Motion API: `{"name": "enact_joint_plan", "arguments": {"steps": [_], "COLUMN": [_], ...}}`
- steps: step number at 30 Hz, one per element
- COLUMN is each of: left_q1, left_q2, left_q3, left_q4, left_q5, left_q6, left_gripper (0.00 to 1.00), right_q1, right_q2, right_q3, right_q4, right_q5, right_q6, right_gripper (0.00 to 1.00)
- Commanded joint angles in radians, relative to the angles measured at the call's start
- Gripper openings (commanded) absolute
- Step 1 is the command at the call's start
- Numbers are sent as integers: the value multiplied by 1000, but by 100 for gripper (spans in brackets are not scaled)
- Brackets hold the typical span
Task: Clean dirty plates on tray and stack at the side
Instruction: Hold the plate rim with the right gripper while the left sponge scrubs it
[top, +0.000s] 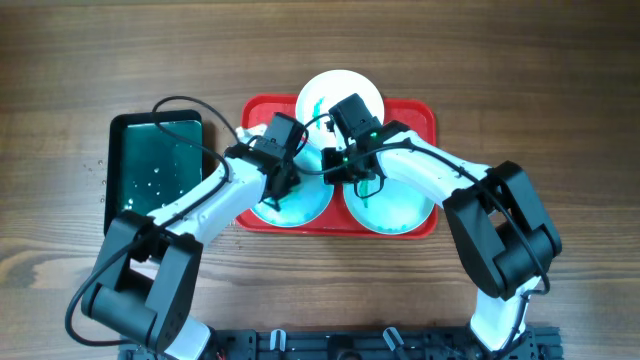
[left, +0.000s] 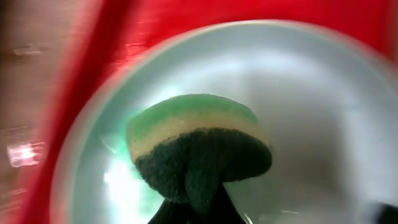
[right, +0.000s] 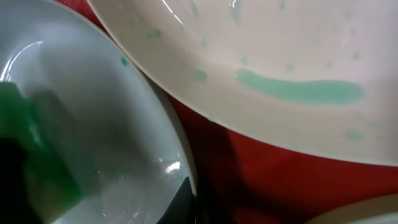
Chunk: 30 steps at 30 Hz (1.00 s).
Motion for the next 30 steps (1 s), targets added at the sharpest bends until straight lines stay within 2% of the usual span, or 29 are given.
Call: {"name": "enact_joint_plan", "arguments": {"steps": [1, 2, 3, 4, 5, 6, 7, 8, 10, 14, 20, 22, 25, 30], "left_q1": [-4, -4, -3, 2, 7, 13, 21, 25, 24, 24, 16, 16, 16, 19], "left_q2": [10, 26, 35, 38, 37, 36, 34, 29, -6, -43, 49, 61, 56, 54], "left_q3": [11, 11, 11, 11, 11, 11, 11, 11, 13, 13, 11, 11, 11, 11], "left_q4": [98, 106, 103, 87, 82, 80, 73, 64, 51, 51, 74, 82, 74, -93], "left_q5": [237, 237, 220, 175, 159, 157, 157, 157, 157, 169, 225, 215, 119, -182], "left_q6": [15, 16, 16, 16, 16, 16, 16, 16, 16, 16, 12, 12, 12, 12], "left_gripper": [14, 48, 95, 96, 93, 84, 68, 59, 54, 39, 35, 14, 9, 5], "right_q1": [5, 5, 5, 5, 5, 5, 5, 5, 5, 5, 5, 5, 5, 5], "right_q2": [28, 28, 28, 28, 28, 28, 28, 28, 28, 28, 28, 28, 28, 28], "right_q3": [-5, -5, -5, -5, -5, -5, -5, -5, -5, -5, -5, -5, -5, -5], "right_q4": [-18, -20, -21, -21, -20, -20, -20, -21, -20, -16, -14, -16, -16, -16], "right_q5": [14, 14, 14, 14, 14, 14, 14, 15, 15, 15, 15, 15, 15, 15], "right_q6": [-4, -4, -4, -4, -4, -4, -5, -6, -7, -6, -6, -6, -6, -6], "right_gripper": [4, 4, 4, 4, 4, 4, 4, 4, 4, 4, 4, 4, 4, 4]}}
